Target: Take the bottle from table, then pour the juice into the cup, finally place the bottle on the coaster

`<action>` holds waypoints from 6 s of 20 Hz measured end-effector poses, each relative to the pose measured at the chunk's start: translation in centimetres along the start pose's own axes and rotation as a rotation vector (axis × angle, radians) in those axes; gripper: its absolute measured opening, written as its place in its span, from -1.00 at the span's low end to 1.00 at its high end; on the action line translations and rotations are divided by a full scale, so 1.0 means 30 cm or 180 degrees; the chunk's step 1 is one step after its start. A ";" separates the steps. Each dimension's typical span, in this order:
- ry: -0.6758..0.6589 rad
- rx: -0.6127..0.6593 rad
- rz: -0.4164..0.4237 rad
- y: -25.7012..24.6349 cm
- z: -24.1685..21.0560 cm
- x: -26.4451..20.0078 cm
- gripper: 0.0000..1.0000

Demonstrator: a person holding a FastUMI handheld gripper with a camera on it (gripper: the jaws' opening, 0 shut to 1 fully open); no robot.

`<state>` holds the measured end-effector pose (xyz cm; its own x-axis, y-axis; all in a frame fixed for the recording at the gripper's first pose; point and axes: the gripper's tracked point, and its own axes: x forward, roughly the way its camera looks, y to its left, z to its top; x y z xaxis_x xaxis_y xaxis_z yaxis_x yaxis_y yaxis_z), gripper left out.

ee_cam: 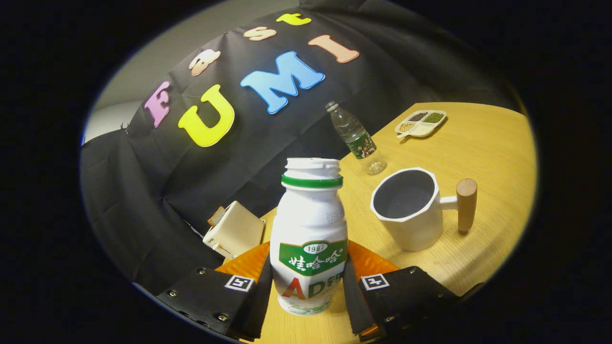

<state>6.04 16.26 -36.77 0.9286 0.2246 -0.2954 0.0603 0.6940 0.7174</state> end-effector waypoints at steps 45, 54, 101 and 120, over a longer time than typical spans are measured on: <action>-0.0141 0.2604 0.0137 0.013 0.059 0.099 0.33; -0.0132 0.2841 0.0158 0.023 0.070 0.103 0.33; -0.0187 0.3156 0.0225 0.068 0.132 0.116 0.33; -0.0179 0.3349 0.0253 0.052 0.141 0.107 0.33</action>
<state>10.65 15.17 -33.93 0.9578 0.1926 -0.2132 0.2606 -0.2701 0.9269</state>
